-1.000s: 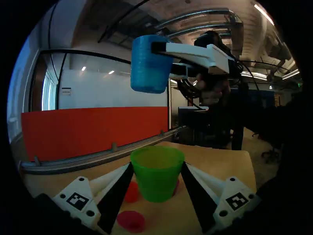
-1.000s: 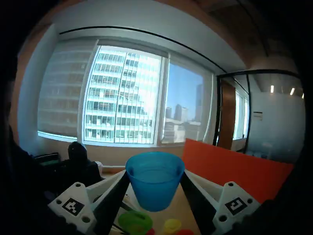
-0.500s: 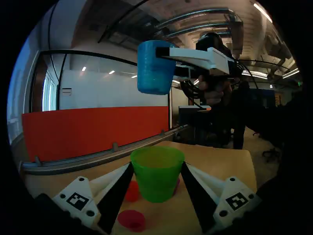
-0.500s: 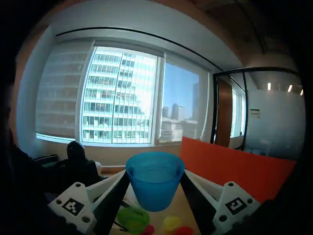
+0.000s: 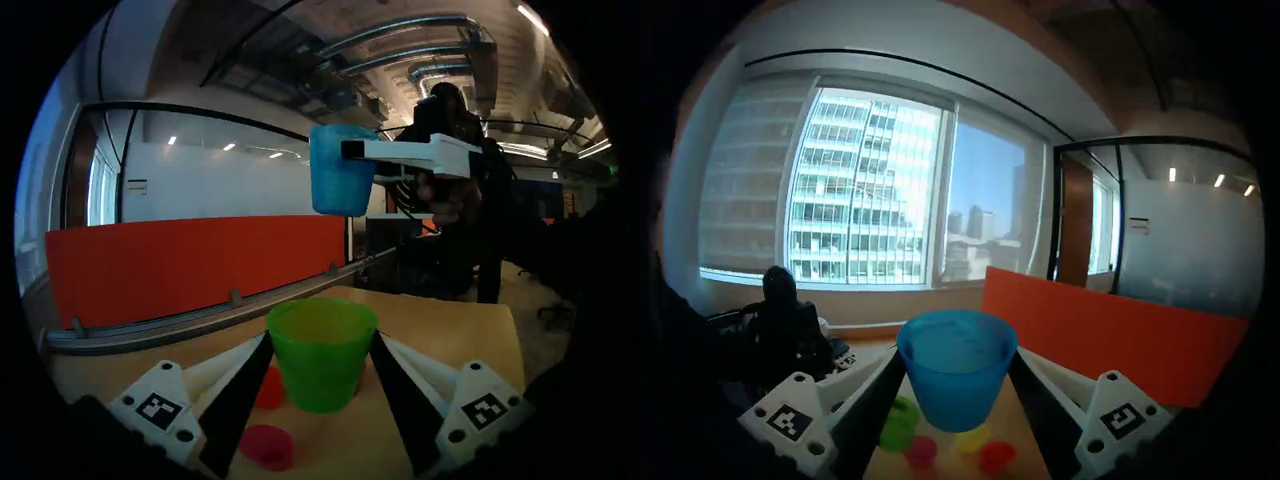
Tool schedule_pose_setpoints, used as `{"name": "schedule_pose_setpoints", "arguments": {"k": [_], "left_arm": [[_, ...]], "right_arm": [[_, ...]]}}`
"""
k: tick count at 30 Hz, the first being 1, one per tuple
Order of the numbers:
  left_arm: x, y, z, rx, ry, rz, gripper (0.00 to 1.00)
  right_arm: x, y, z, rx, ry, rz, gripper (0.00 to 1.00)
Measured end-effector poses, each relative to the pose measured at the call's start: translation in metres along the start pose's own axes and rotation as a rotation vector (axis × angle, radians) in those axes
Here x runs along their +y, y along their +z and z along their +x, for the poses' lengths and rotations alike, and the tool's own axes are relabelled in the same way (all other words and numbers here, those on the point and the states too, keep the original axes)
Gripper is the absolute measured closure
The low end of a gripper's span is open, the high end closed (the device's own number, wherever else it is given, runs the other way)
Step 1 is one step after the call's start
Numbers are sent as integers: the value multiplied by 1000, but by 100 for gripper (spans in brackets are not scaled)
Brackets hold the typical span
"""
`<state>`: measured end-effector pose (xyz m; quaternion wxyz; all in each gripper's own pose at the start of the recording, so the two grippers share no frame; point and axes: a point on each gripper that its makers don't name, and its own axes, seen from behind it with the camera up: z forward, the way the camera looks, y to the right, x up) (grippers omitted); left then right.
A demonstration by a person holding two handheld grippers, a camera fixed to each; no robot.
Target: Pour water
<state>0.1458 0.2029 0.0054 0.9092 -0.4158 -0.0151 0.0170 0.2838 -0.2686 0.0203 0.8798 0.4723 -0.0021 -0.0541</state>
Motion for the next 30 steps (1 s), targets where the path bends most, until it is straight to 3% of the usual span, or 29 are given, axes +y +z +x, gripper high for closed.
{"name": "schedule_pose_setpoints", "arguments": {"k": [14, 30], "left_arm": [[12, -4, -12, -18, -4, -2, 15], [21, -4, -27, -48, -21, -11, 15]], "right_arm": [[8, -25, -38, -33, 0, -28, 12], [-3, -35, -80, -69, -22, -4, 10]]}}
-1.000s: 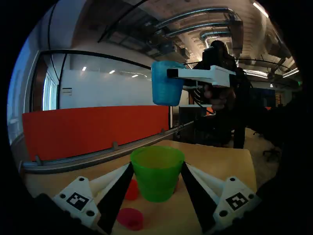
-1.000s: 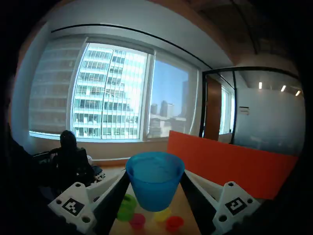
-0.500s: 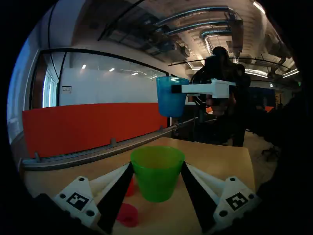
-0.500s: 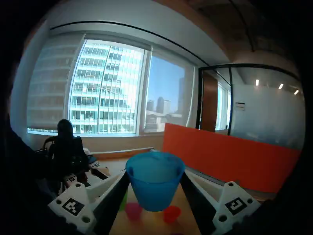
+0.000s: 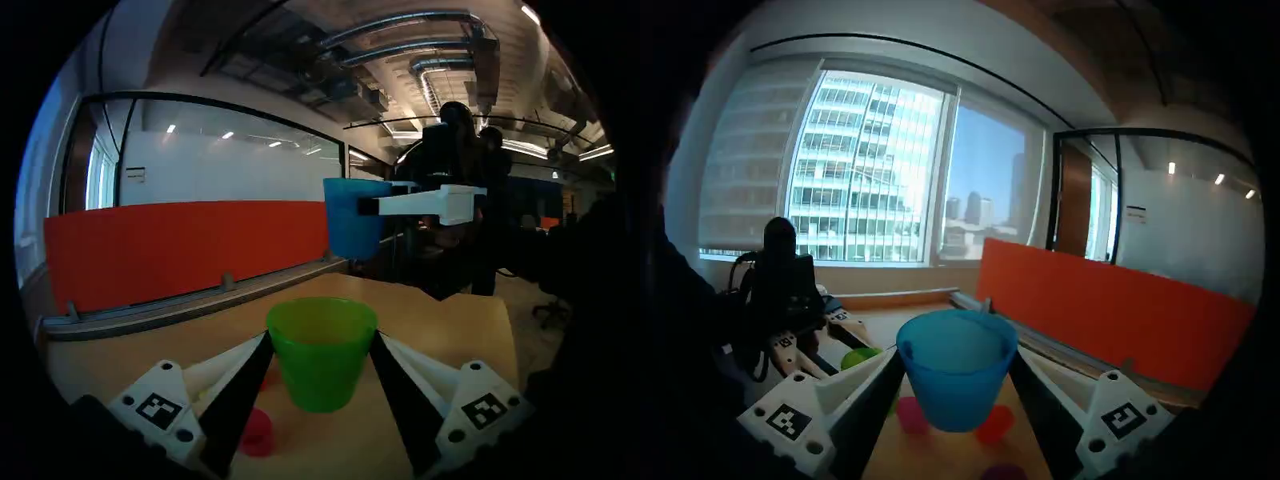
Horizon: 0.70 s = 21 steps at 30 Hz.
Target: Pour water
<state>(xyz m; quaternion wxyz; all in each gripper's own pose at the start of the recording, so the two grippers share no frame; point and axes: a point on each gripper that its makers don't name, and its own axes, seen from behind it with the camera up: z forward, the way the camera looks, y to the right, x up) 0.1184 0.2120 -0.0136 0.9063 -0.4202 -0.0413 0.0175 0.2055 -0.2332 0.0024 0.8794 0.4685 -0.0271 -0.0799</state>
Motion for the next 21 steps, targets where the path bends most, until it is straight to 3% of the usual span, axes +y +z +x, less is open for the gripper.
{"name": "schedule_pose_setpoints", "arguments": {"k": [21], "left_arm": [[2, 6, -32, -87, 7, -28, 15]], "right_arm": [[-8, -11, -48, -76, 72, 41, 10]]}}
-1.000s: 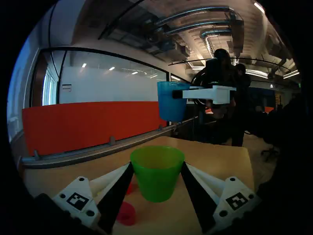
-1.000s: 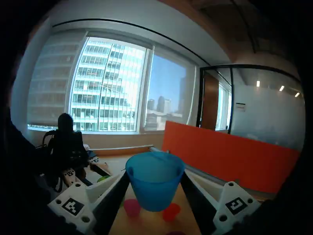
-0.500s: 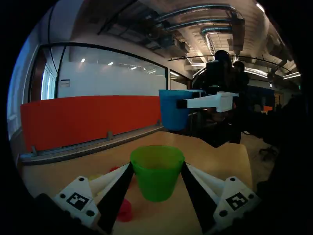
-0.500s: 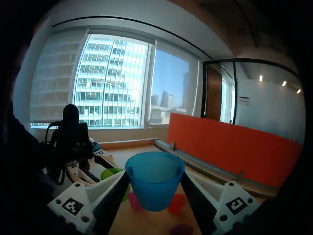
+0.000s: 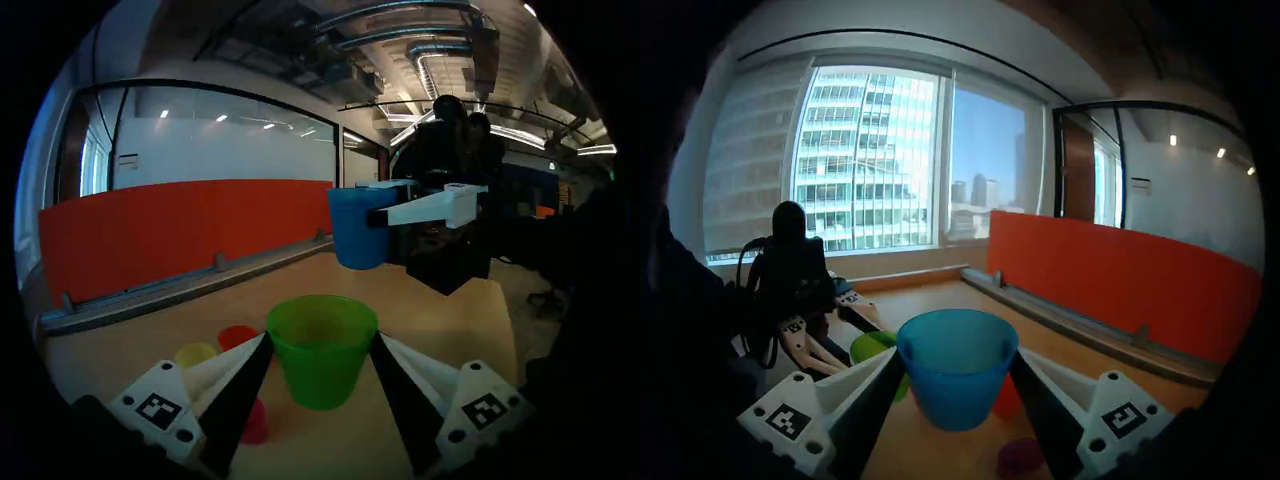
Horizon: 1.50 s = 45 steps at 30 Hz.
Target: Pour water
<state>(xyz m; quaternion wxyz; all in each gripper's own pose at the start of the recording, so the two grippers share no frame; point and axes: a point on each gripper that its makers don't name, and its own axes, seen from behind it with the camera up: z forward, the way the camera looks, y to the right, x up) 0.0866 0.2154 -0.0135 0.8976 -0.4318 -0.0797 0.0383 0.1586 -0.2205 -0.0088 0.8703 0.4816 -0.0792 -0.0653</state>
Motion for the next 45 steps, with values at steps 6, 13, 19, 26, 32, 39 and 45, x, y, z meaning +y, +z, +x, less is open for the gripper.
{"name": "schedule_pose_setpoints", "arguments": {"k": [6, 13, 19, 26, 32, 39, 45], "left_arm": [[-1, 4, -13, -38, 16, -6, 15], [0, 8, -26, -70, 20, -14, 15], [0, 12, -37, -100, 22, -22, 15], [0, 19, -52, -143, 38, -31, 15], [0, 23, -62, -172, 45, -39, 15], [2, 26, -81, -214, 57, -50, 15], [6, 27, -94, -248, 66, -61, 15]], "right_arm": [[1, 0, -18, -33, 7, 6, 9], [3, 1, -38, -67, 5, 7, 9], [4, 3, -58, -103, 0, 10, 9], [6, 5, -83, -153, -8, 15, 9], [6, 8, -99, -185, -20, 19, 9], [5, 11, -118, -218, -24, 22, 9], [3, 15, -134, -244, -21, 31, 9]]}}
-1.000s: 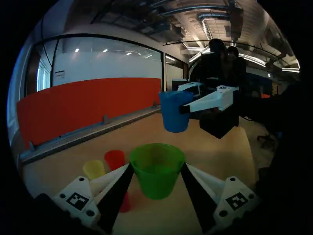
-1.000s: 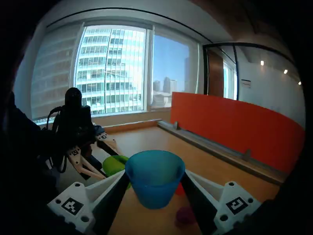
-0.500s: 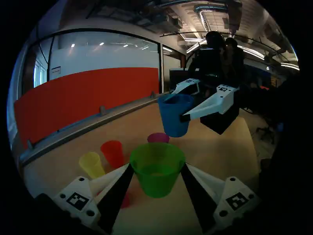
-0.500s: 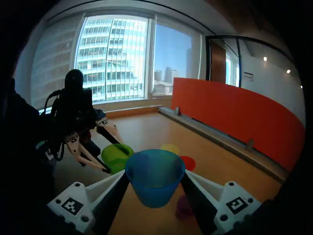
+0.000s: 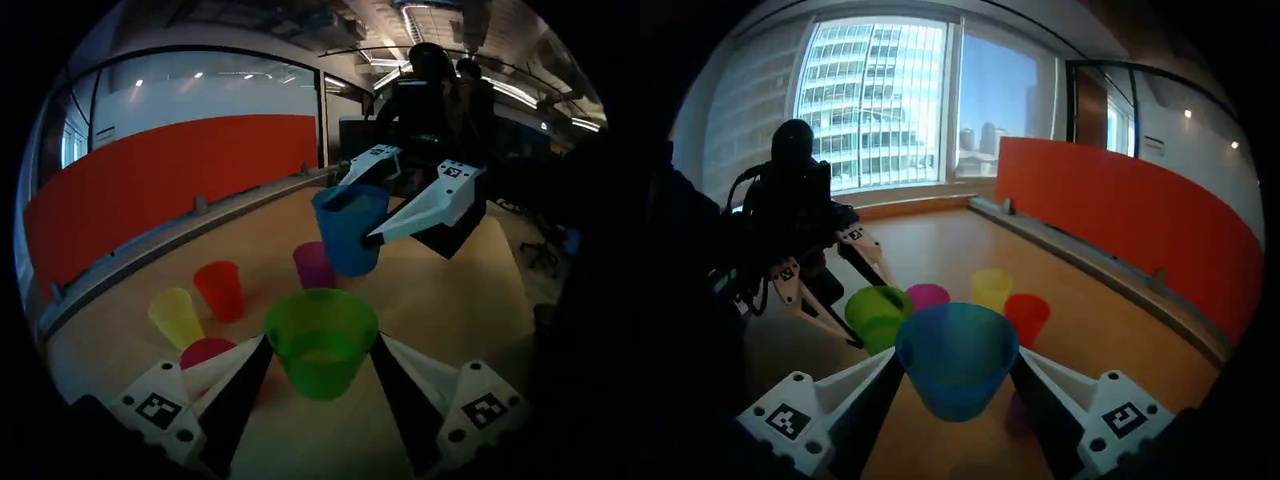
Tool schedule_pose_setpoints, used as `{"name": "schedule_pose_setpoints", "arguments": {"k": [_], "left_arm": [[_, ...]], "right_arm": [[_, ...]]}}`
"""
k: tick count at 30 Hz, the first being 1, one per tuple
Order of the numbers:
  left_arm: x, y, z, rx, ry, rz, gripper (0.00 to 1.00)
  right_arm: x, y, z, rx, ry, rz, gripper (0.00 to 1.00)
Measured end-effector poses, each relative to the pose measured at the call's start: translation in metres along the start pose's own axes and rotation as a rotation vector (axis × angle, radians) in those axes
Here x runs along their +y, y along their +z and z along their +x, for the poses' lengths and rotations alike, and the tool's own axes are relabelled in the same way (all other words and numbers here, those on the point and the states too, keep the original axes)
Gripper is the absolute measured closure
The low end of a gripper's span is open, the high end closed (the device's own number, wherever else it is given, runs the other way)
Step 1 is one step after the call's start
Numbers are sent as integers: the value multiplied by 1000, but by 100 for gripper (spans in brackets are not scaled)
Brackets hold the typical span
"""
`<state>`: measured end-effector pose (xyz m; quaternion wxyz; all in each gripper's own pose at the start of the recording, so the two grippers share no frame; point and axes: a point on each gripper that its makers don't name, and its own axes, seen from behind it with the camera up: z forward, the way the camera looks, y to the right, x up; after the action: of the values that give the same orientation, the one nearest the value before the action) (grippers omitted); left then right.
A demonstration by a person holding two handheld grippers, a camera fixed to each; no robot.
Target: Pour water
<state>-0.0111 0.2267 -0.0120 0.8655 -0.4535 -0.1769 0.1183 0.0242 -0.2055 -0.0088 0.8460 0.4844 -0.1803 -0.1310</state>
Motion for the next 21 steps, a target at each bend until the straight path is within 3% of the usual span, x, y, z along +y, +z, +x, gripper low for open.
{"name": "schedule_pose_setpoints", "arguments": {"k": [12, 21], "left_arm": [[4, 4, -22, -65, 6, -18, 15], [-2, 8, -34, -120, 18, -25, 15]], "right_arm": [[-5, 16, -34, -56, -2, 10, 9], [-10, 24, -52, -85, -2, 26, 9]]}}
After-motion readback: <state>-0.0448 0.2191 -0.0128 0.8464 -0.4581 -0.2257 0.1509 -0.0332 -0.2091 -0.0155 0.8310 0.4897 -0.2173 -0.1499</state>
